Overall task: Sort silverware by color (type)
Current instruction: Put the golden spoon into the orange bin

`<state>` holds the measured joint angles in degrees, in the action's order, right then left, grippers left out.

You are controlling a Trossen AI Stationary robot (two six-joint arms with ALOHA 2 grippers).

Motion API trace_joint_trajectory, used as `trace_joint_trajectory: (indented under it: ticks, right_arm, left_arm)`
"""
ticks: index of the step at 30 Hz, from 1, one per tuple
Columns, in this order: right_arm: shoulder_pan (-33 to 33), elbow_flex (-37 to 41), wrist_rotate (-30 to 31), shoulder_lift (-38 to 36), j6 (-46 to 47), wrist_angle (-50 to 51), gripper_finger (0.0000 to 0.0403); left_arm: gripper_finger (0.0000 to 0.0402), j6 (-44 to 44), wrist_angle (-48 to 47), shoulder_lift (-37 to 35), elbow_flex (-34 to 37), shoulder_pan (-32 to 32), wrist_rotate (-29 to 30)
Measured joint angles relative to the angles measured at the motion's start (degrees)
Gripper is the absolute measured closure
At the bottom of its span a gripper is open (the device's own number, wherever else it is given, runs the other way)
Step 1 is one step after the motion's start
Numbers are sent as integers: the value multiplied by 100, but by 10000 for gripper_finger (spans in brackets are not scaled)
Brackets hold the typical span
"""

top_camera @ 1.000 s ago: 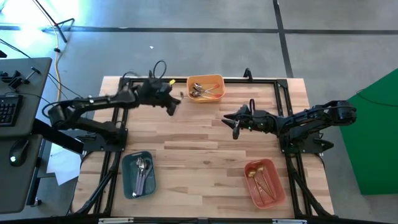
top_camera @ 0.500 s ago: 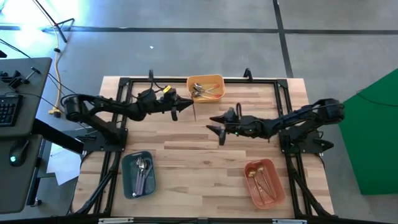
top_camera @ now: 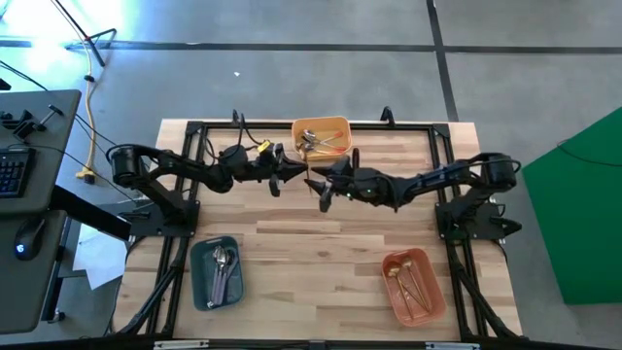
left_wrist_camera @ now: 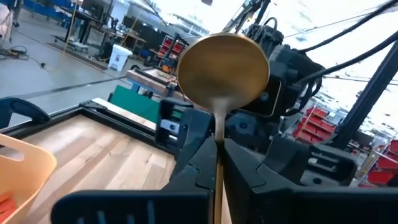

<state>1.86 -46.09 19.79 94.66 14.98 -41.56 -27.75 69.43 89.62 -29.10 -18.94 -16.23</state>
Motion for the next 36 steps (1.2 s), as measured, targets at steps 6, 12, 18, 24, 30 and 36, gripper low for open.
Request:
trace_joint_trajectory:
  ticks: [6, 12, 18, 24, 30, 36]
  right_arm:
    - [122, -258, -539, 301, 140, 9, 223]
    - [128, -308, -506, 381, 160, 20, 318]
    - [125, -305, -503, 355, 156, 82, 385]
    - [-18, -305, -399, 47, 154, 665, 395]
    - [-350, -309, 258, -728, 258, 2011, 391]
    - [-1002, -310, 288, -1579, 1333, 3792, 396]
  left_arm:
    - [400, 166, -7, 0, 0, 31, 24]
    - [399, 236, -24, 0, 0, 31, -36]
    - [384, 264, -94, -2, 0, 26, -181]
    - [345, 536, -293, -2, -1, 32, -237]
    - [306, 673, -391, 0, 31, 72, -197]
    - [290, 1073, -896, 0, 32, 176, -228]
